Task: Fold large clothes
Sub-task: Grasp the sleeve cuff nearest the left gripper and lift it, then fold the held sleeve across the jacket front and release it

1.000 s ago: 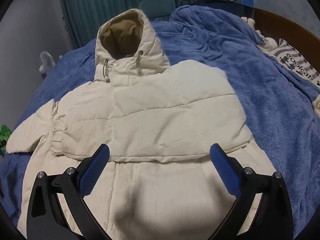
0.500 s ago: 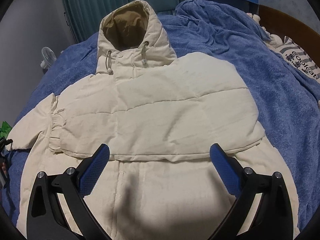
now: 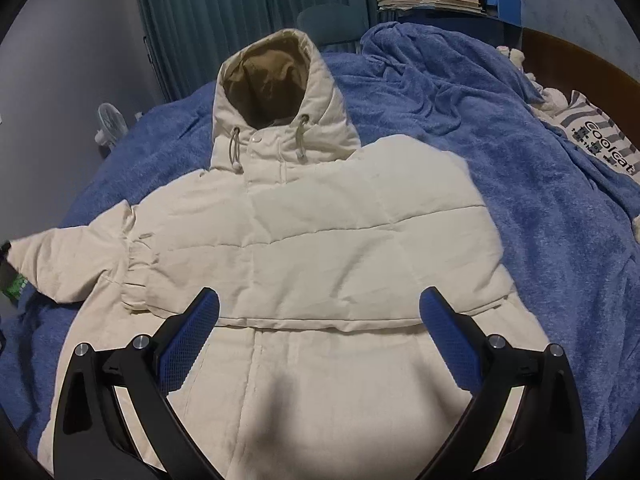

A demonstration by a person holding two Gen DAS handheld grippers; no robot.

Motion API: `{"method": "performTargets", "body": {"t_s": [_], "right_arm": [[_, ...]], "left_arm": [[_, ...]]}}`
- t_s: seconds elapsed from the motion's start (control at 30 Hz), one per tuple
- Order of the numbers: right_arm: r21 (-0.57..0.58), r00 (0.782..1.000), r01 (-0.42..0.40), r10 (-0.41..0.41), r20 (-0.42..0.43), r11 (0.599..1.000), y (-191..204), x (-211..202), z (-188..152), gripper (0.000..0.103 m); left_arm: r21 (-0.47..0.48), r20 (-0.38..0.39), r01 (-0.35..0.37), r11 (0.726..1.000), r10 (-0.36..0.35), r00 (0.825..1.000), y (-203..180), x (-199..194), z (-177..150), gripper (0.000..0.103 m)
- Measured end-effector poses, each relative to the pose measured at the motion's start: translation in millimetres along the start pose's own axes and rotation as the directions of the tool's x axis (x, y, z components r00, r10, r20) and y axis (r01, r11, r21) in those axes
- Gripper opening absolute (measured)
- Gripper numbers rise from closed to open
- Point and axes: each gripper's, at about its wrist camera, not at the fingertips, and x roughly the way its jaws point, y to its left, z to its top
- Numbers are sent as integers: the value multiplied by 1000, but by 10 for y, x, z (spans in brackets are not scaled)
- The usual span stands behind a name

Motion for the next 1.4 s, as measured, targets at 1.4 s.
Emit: {"method": "performTargets", "body": {"t_s": [1.4], "right_arm": [[144,999,-54,51,18,988,-879,-450,121,96]], "left_arm": [[421,-425,334,844,-142,894,-3241,86,-2401,25]]}}
